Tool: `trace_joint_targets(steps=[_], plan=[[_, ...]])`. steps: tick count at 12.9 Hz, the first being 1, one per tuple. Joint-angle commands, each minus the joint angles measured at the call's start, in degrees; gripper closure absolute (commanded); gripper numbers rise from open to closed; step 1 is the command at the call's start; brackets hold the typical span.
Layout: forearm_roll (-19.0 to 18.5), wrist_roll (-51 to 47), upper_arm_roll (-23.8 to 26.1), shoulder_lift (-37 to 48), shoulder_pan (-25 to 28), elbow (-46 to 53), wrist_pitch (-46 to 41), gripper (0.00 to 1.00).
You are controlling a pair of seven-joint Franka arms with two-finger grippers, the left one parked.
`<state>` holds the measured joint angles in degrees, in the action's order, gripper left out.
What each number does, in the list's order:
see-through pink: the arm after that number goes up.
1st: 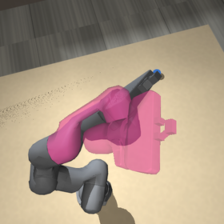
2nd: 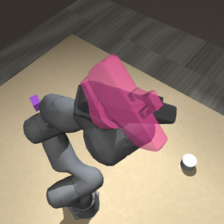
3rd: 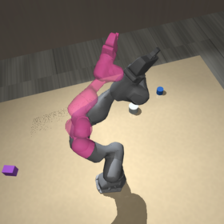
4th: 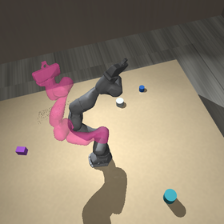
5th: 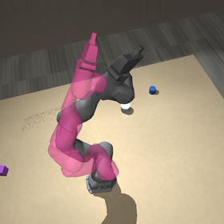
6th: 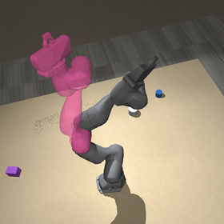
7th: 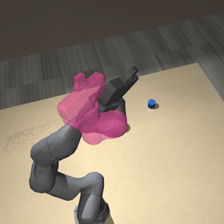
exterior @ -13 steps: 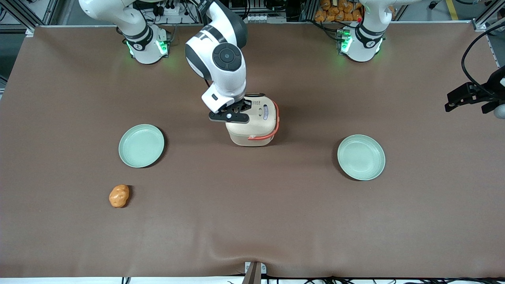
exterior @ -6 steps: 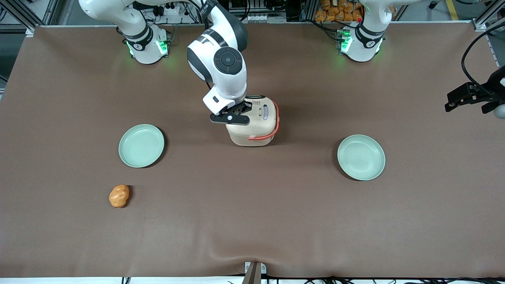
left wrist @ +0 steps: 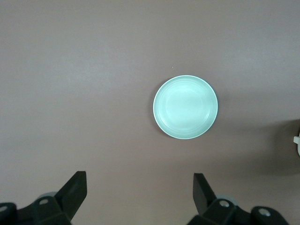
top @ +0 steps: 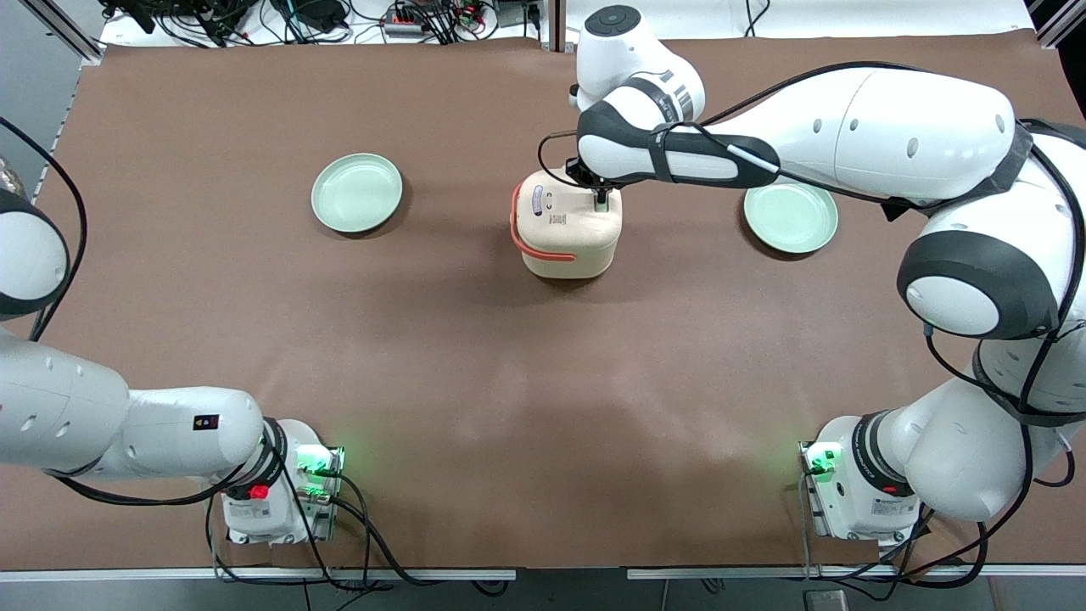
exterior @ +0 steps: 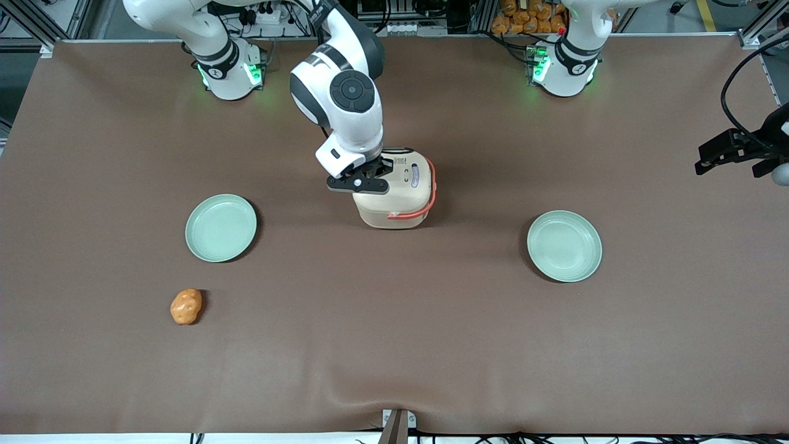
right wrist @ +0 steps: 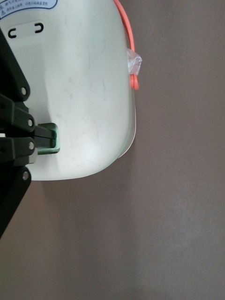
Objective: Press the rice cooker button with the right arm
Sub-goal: 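Press down on the rice cooker's lid button with the right gripper, then lift the right gripper away as the rice cooker lid springs open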
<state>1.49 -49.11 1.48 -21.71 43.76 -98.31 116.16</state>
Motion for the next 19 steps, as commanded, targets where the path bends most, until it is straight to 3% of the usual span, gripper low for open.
trace_joint_targets(steps=[1, 6, 16, 17, 19], plan=[[-0.35, -0.73, -0.61, -0.45, 0.1, 0.38, -1.69, 1.0], [0.53, -0.55, -0.52, 1.67, 0.01, 10.23, -14.97, 1.0], [1.67, 1.37, -0.87, 8.7, -2.8, 15.33, -26.05, 1.0], [1.67, 2.86, -0.87, 9.14, -3.67, 16.65, -27.81, 0.98], [1.67, 6.89, -0.87, 10.8, -5.95, 18.94, -31.15, 0.78]])
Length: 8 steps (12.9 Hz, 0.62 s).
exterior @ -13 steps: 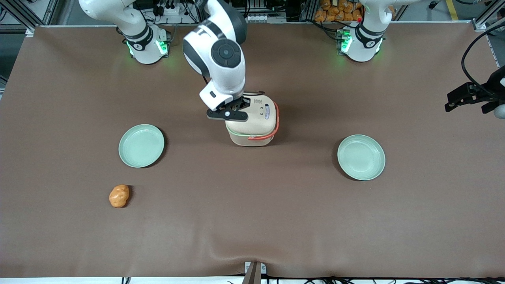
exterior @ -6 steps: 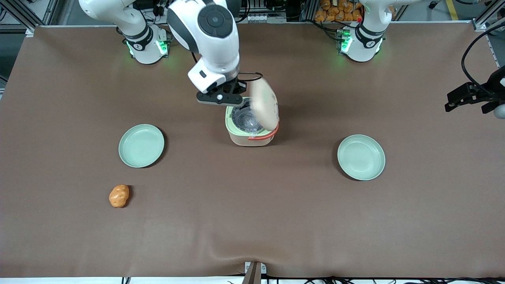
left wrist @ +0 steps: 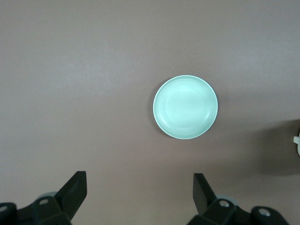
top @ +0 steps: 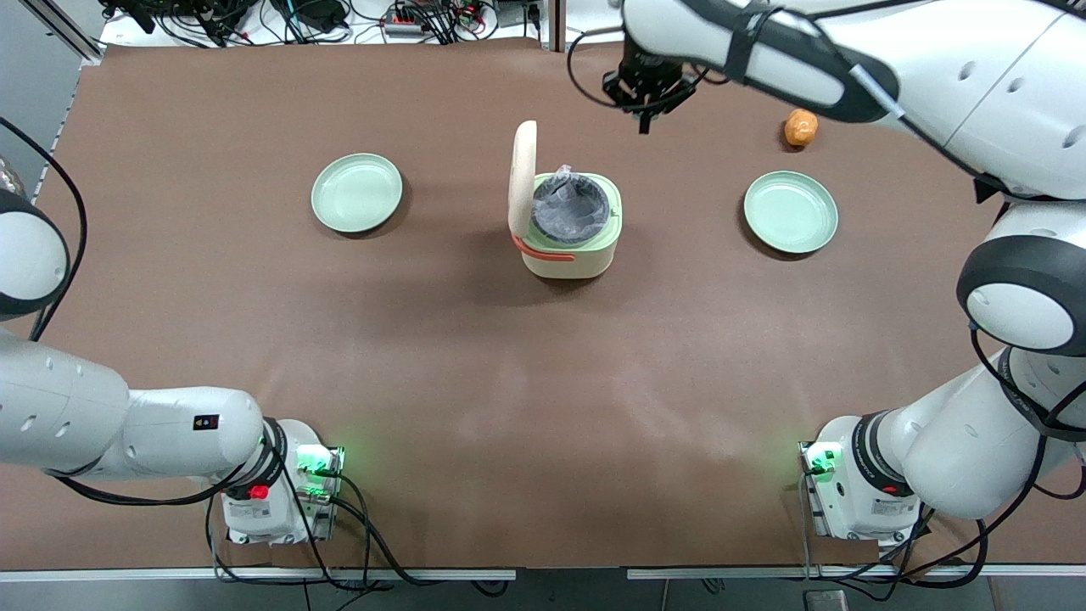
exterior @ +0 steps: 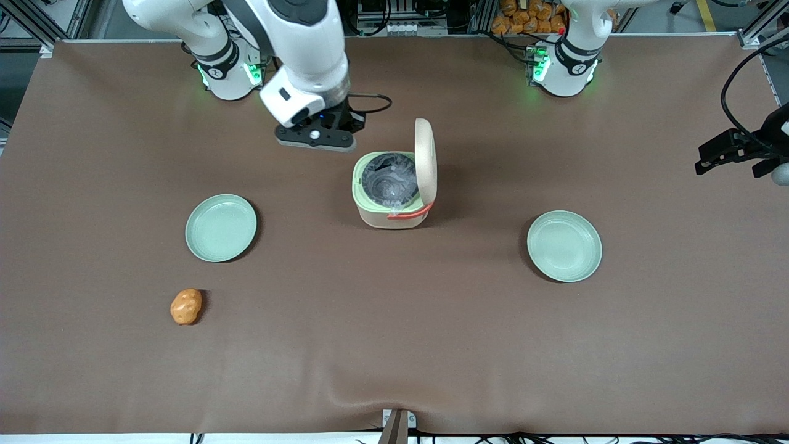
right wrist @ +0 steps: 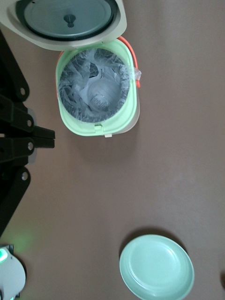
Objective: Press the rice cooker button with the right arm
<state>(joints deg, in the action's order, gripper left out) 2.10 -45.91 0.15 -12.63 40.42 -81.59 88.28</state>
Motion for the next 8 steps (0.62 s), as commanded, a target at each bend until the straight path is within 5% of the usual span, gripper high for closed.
trace_joint_targets(steps=[1, 2, 6, 8], plan=[[1.07, 6.59, 0.47, 2.95, -3.93, 2.49, -4.86, 0.75], [0.98, 9.4, 0.29, 4.79, -5.34, 2.67, -6.52, 0.67], [0.89, 24.16, 0.29, 9.9, -15.87, 2.67, -13.3, 0.0], [0.89, 29.44, 0.29, 10.87, -20.79, 2.67, -14.97, 0.0]])
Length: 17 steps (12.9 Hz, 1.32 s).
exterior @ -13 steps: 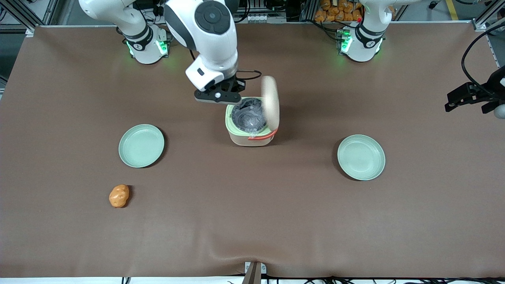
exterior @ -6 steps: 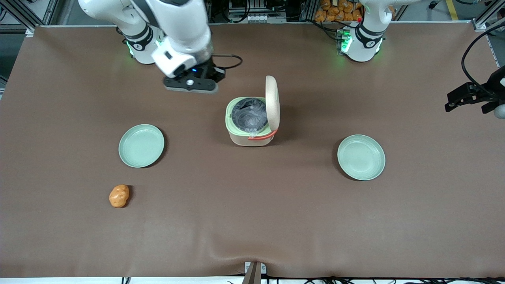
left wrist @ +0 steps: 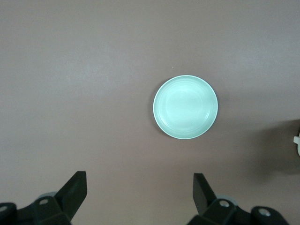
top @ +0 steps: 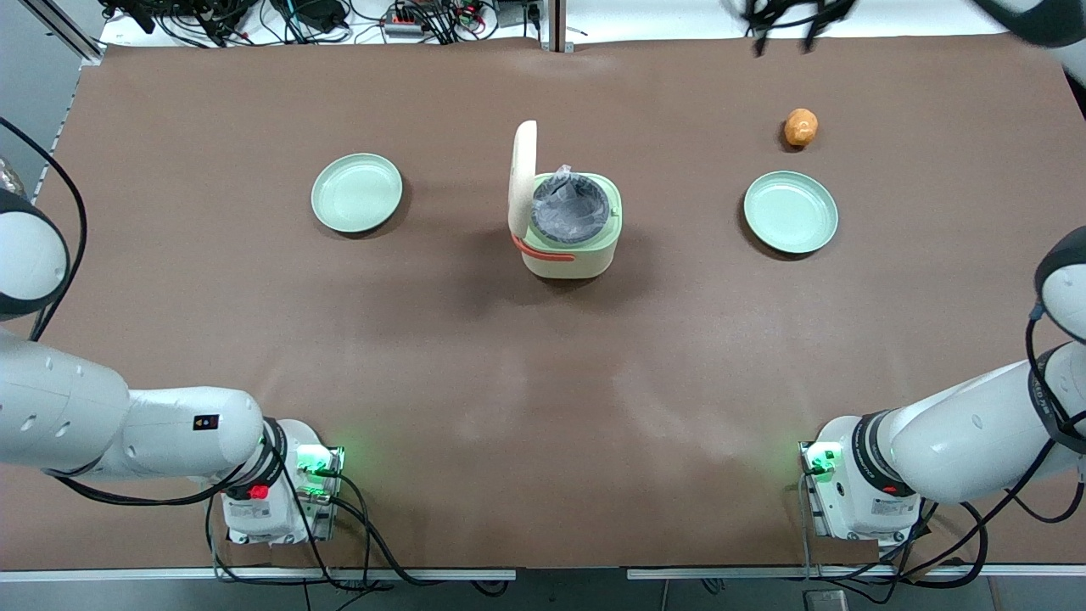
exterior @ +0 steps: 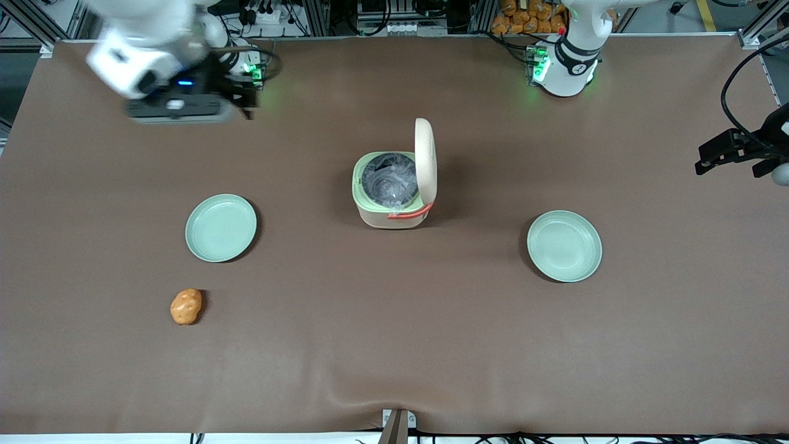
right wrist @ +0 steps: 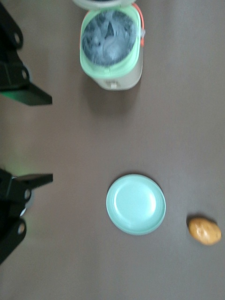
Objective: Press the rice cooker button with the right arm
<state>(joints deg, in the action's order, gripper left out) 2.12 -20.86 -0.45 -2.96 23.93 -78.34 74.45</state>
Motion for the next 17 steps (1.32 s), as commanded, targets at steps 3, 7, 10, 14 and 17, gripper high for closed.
trace_joint_targets(steps=[3, 7, 10, 14, 17], plan=[[0.17, 14.59, 0.98, 1.91, -12.74, -0.94, -1.76, 0.0], [-0.7, 20.51, 0.98, 2.44, -19.52, -1.99, -0.62, 0.0], [-1.06, 22.0, 1.07, 5.84, -21.82, -9.07, 4.62, 0.0], [-1.06, 22.09, 0.98, 10.08, -22.0, -15.0, 8.78, 0.0], [-0.98, 22.27, 0.37, 9.65, -22.08, -14.21, 9.14, 0.0]])
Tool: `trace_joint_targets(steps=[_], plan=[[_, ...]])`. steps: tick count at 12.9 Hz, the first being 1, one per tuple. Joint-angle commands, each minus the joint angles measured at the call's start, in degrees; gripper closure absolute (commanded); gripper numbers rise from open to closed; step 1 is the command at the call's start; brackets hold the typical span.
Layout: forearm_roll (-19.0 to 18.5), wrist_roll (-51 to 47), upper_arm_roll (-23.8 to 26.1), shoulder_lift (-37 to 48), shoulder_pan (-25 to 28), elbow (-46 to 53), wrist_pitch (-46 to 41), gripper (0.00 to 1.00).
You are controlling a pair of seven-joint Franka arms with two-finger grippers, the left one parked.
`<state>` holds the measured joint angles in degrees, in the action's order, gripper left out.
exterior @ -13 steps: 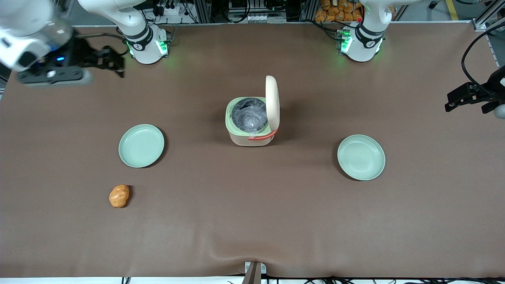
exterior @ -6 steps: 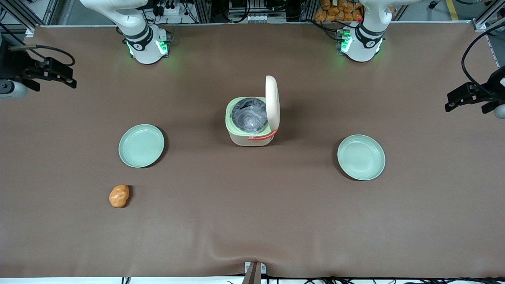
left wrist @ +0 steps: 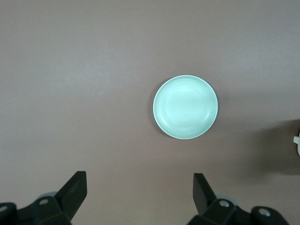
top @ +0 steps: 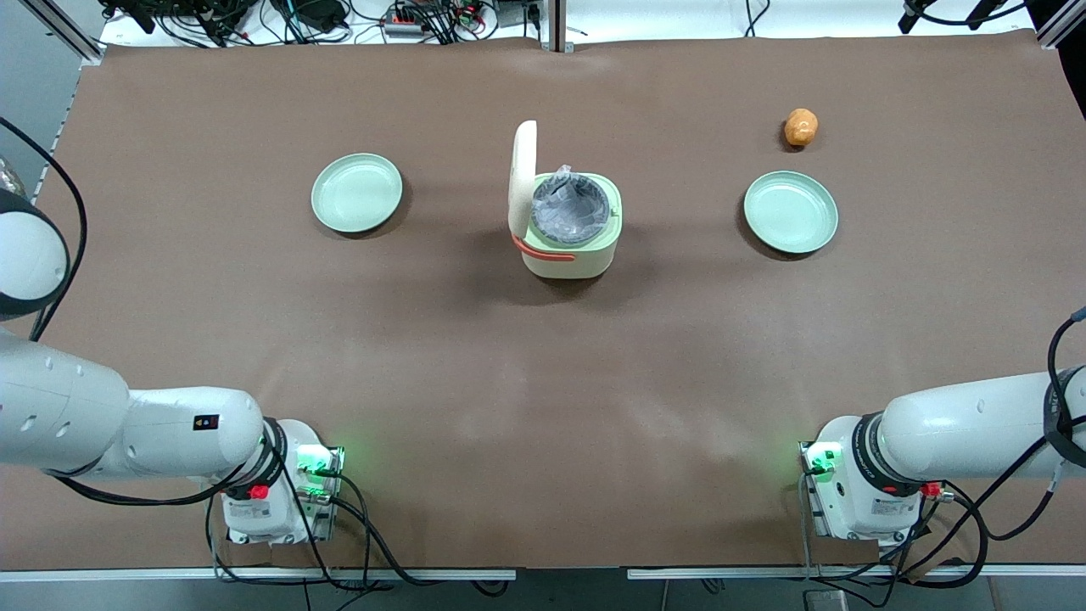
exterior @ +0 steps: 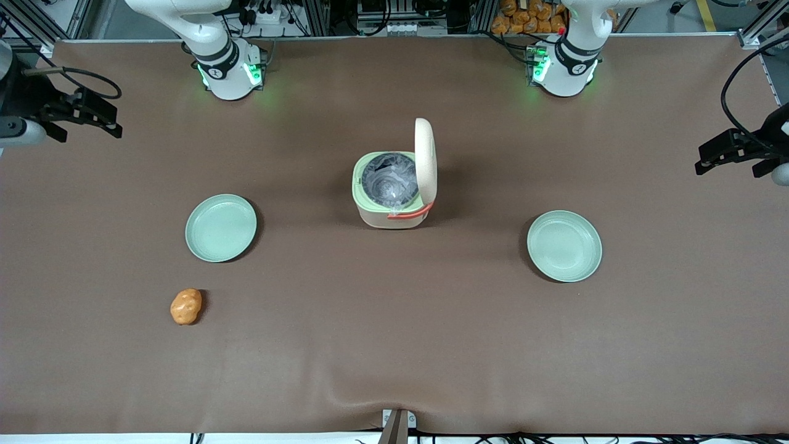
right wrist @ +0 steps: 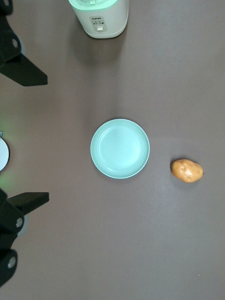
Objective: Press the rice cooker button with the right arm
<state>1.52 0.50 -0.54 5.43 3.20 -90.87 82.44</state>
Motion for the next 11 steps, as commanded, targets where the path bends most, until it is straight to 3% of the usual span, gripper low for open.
trace_joint_targets(steps=[1, 11], plan=[[-0.03, 0.99, -0.42, 1.25, -1.18, -1.33, 1.14, 0.0], [0.06, 4.25, -1.3, 1.25, -1.26, 0.08, 0.44, 0.0]])
